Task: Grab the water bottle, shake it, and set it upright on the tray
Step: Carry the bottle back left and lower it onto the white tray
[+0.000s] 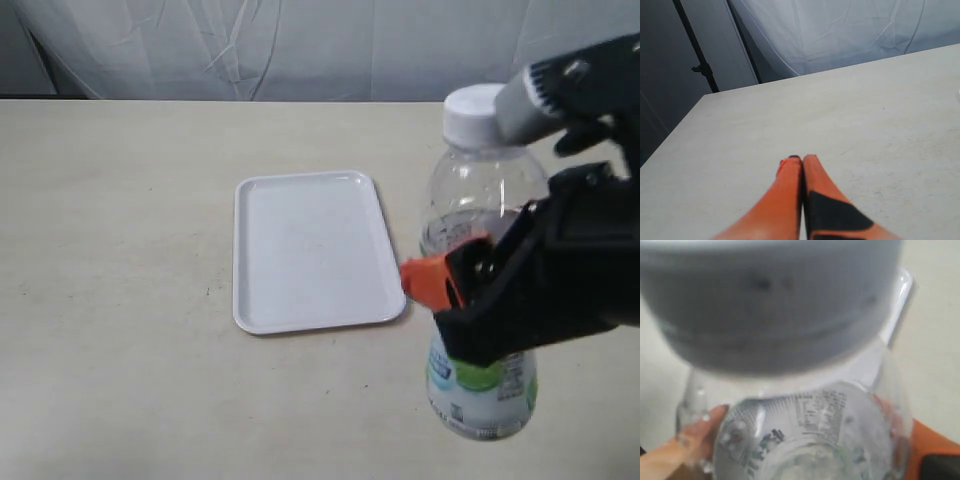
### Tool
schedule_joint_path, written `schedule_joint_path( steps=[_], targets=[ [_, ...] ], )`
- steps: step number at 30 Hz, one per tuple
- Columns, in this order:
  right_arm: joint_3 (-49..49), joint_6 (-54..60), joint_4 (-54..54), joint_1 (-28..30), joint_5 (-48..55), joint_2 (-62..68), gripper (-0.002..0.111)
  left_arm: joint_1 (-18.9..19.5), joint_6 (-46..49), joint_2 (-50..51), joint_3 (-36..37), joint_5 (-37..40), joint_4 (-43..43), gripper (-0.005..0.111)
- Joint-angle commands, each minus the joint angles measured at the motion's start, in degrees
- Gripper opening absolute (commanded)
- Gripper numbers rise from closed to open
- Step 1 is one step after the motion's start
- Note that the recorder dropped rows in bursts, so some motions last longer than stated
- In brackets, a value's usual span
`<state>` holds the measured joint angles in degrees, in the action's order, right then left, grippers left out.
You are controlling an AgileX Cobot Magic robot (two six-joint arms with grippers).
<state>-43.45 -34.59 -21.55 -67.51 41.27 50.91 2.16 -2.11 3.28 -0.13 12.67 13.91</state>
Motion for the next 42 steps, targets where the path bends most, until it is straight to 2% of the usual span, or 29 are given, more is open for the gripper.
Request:
schedule_joint_path(
  steps=[1, 4, 7, 9, 13, 16, 20, 23, 25, 28, 32, 37, 40, 42],
  targets=[
    [-7.4, 0.0, -2.6, 0.1, -10.2, -6.0, -0.001, 0.0, -0.5, -0.2, 0.1, -0.8, 0.3, 0.000],
    [-5.1, 0.0, -1.6, 0.1, -9.3, -4.8, -0.001, 0.0, -0.5, -0.2, 0.1, -0.8, 0.3, 0.000],
    [4.3, 0.0, 2.7, 0.1, -9.4, 0.6, -0.001, 0.0, -0.5, -0.2, 0.1, -0.8, 0.3, 0.000],
    [2.9, 3.3, 4.9, 0.1, -12.6, -0.1, -0.001, 0.0, -0.5, -0.2, 0.1, -0.8, 0.3, 0.000],
    [-3.0, 3.2, -0.7, 0.1, -18.5, -3.7, -0.001, 0.0, -0.5, -0.2, 0.1, -0.8, 0.3, 0.000],
    [2.5, 3.2, 0.7, 0.1, -17.1, -0.3, -0.001, 0.0, -0.5, -0.2, 0.1, -0.8, 0.3, 0.000],
    [7.0, 2.9, -3.4, 0.1, -21.7, 3.4, -0.001, 0.0, -0.5, -0.2, 0.1, -0.8, 0.3, 0.000],
    [7.9, -1.8, -11.8, 0.2, -27.6, 5.5, -0.001, 0.0, -0.5, -0.2, 0.1, -0.8, 0.3, 0.000],
    [7.0, -10.7, -21.2, 0.2, -27.1, 7.3, -0.001, 0.0, -0.5, -0.2, 0.1, -0.8, 0.3, 0.000],
    [5.7, -25.8, -35.5, 0.2, -19.9, 10.3, -0.001, 0.0, -0.5, -0.2, 0.1, -0.8, 0.3, 0.000],
    [5.3, -39.8, -47.3, 0.2, -9.7, 13.8, -0.001, 0.0, -0.5, -0.2, 0.1, -0.8, 0.3, 0.000],
    [5.3, -38.6, -44.6, 4.3, -14.2, 16.4, -0.001, 0.0, -0.5, -0.2, 0.1, -0.8, 0.3, 0.000],
    [5.3, -35.9, -39.0, 8.4, -16.7, 18.0, -0.001, 0.0, -0.5, -0.2, 0.1, -0.8, 0.3, 0.000],
    [5.3, -30.2, -33.1, 11.0, -18.6, 18.8, -0.001, 0.0, -0.5, -0.2, 0.1, -0.8, 0.3, 0.000]
  ],
)
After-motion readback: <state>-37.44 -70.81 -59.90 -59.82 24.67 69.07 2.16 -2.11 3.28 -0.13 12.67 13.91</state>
